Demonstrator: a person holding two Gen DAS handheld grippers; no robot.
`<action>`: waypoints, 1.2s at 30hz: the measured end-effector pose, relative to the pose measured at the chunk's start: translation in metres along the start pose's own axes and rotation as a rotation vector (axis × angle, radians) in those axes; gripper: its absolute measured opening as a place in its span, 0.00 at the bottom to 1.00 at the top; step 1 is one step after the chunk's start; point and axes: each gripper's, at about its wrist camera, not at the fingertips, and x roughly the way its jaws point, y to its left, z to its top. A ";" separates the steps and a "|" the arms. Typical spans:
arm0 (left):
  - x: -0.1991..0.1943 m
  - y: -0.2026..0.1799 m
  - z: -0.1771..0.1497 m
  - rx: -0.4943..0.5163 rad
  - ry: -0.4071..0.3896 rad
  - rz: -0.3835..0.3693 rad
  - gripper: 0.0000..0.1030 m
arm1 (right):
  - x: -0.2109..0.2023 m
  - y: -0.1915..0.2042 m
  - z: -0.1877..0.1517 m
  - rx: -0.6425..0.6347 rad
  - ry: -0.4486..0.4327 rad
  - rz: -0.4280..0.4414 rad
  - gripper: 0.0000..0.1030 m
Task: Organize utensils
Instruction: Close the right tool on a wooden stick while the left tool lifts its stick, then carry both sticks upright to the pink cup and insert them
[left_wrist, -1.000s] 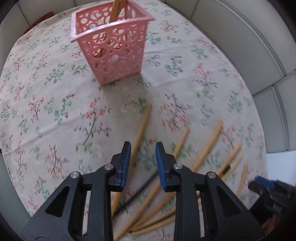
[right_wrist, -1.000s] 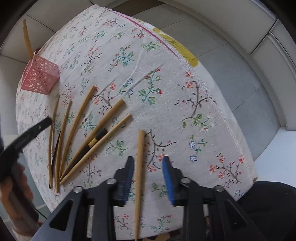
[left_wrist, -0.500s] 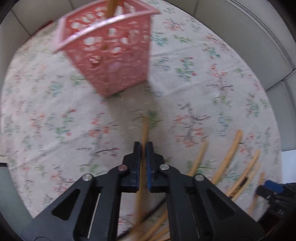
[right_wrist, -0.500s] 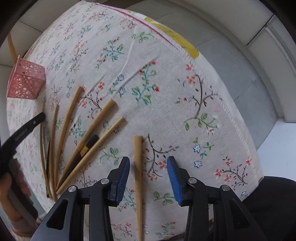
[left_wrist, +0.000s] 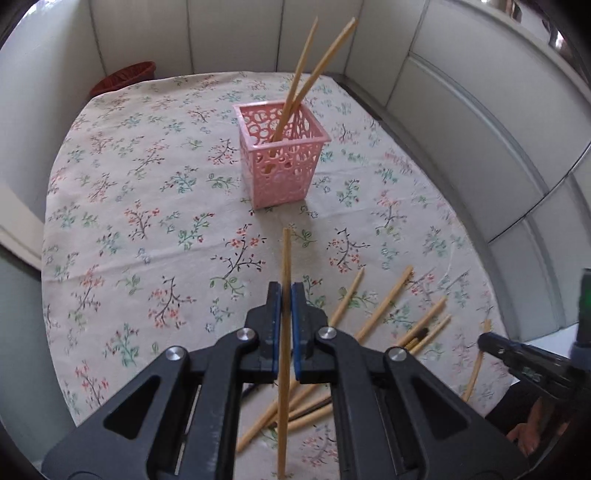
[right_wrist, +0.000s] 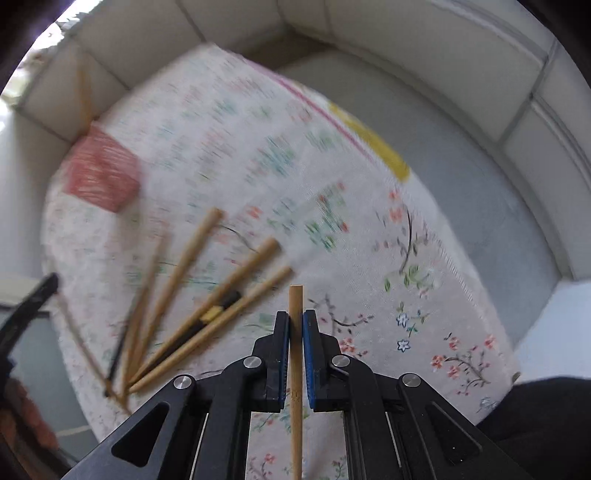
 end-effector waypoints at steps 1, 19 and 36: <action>-0.006 0.000 -0.002 -0.013 -0.014 -0.013 0.06 | -0.016 0.004 -0.002 -0.033 -0.051 0.012 0.07; -0.135 -0.030 -0.016 -0.019 -0.313 -0.014 0.06 | -0.139 0.026 0.015 -0.215 -0.343 0.163 0.07; -0.163 -0.040 0.065 -0.040 -0.404 -0.013 0.06 | -0.212 0.091 0.107 -0.274 -0.532 0.251 0.07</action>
